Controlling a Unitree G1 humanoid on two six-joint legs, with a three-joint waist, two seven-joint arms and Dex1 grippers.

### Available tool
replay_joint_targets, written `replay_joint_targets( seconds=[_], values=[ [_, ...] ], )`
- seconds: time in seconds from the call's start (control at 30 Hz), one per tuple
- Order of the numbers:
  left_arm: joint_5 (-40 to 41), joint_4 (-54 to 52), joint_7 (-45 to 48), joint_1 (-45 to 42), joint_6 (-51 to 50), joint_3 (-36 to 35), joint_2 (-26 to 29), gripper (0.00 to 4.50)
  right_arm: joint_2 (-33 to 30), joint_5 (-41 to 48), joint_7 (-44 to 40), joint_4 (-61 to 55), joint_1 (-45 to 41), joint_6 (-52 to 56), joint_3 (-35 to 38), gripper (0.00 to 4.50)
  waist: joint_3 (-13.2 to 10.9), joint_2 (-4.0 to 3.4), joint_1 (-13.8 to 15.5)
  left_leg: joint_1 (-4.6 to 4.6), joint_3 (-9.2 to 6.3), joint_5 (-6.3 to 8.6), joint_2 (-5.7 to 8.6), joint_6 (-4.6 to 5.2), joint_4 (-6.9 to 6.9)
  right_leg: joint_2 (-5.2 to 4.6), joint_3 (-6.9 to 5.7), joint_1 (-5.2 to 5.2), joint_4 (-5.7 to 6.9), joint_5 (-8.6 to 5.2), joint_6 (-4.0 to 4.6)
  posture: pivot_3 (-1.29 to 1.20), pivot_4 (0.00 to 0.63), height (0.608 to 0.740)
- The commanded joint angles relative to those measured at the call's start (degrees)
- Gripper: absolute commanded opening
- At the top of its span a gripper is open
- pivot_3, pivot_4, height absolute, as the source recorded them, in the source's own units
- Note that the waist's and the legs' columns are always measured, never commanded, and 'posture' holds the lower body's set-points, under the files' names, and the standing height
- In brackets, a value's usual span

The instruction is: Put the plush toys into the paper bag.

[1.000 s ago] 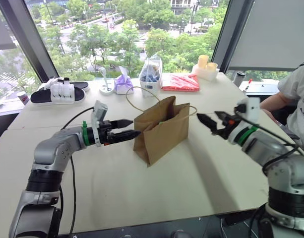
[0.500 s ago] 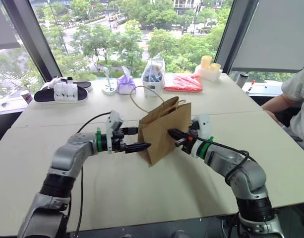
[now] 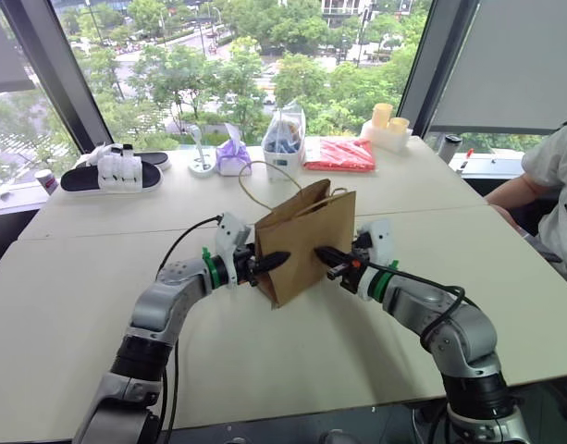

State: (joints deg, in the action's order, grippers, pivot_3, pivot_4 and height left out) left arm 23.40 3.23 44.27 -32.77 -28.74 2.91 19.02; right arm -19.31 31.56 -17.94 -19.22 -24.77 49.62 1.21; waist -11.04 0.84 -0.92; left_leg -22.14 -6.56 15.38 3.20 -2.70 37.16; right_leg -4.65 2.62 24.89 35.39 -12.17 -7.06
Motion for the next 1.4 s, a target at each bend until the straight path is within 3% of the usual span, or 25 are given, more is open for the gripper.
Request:
replay_joint_targets(
  seconds=[0.03,0.27,0.53,0.67,0.87,1.07,1.17,1.4],
  values=[
    [1.43,-2.57,-0.66,-0.26,-0.61,-1.35,-0.39,0.19,-0.84,0.27,0.07,-3.31,0.24,-0.13,1.75,0.0,0.0,0.0,0.01,0.0,0.0,0.0,0.0,0.0,0.0,0.0,0.0,0.0,0.0,0.0,0.0,0.0,0.15,0.74],
    [2.27,0.7,3.34,-2.32,-0.4,-0.42,-0.37,0.04,-5.38,5.04,-1.5,-9.6,3.08,4.31,7.72,0.0,0.0,0.0,0.27,-0.01,0.01,0.0,0.01,0.0,0.02,-0.01,0.0,-0.02,-0.02,0.0,0.0,0.0,0.15,0.74],
    [5.19,18.51,23.71,-15.2,1.17,0.18,-0.22,0.04,-20.97,20.02,-10.55,-17.41,19.79,10.8,34.94,0.0,0.0,0.01,0.71,-0.02,-0.03,0.02,0.04,0.04,0.09,-0.01,-0.1,-0.21,-0.22,-0.01,-0.01,0.0,0.15,0.74],
    [5.4,30.14,34.27,-24.5,0.99,-0.12,-0.17,0.04,-24.31,24.75,-10.89,-18.81,26.44,12.29,44.33,0.0,0.0,0.02,0.28,0.01,0.0,0.02,0.03,0.06,0.13,0.01,-0.1,-0.26,-0.2,-0.01,-0.02,0.0,0.15,0.74],
    [-4.04,51.14,47.31,-35.2,13.06,5.01,-1.13,0.04,-24.42,31.46,-5.88,-24.28,32.51,12.64,49.84,0.0,0.01,-0.01,-0.05,0.29,0.12,0.04,-0.02,0.1,0.04,0.03,-0.06,-0.41,-0.16,-0.02,-0.02,0.0,0.15,0.74],
    [-8.78,62.42,48.23,-39.3,18.88,7.52,-3.59,0.04,-24.58,36.14,-2.26,-26.29,37.77,11.0,51.85,0.0,-0.02,0.05,0.33,0.17,0.08,0.05,0.0,0.12,0.12,-0.01,-0.05,-0.41,-0.2,-0.03,-0.05,0.0,0.15,0.74],
    [-11.78,66.06,48.18,-40.01,21.84,7.05,-4.02,0.84,-25.3,38.09,0.49,-27.33,38.27,9.97,50.45,0.0,-0.04,0.08,0.41,0.12,0.02,0.05,0.01,0.12,0.17,0.0,-0.07,-0.41,-0.21,-0.05,-0.08,0.0,0.15,0.74],
    [-10.71,65.16,48.23,-40.11,21.33,4.42,-0.82,4.25,-28.42,38.52,1.8,-26.54,37.21,7.87,45.52,0.0,-0.04,0.08,0.1,0.15,0.02,0.06,0.0,0.13,0.15,0.0,-0.06,-0.41,-0.19,-0.05,-0.09,0.0,0.15,0.74]
  ],
)
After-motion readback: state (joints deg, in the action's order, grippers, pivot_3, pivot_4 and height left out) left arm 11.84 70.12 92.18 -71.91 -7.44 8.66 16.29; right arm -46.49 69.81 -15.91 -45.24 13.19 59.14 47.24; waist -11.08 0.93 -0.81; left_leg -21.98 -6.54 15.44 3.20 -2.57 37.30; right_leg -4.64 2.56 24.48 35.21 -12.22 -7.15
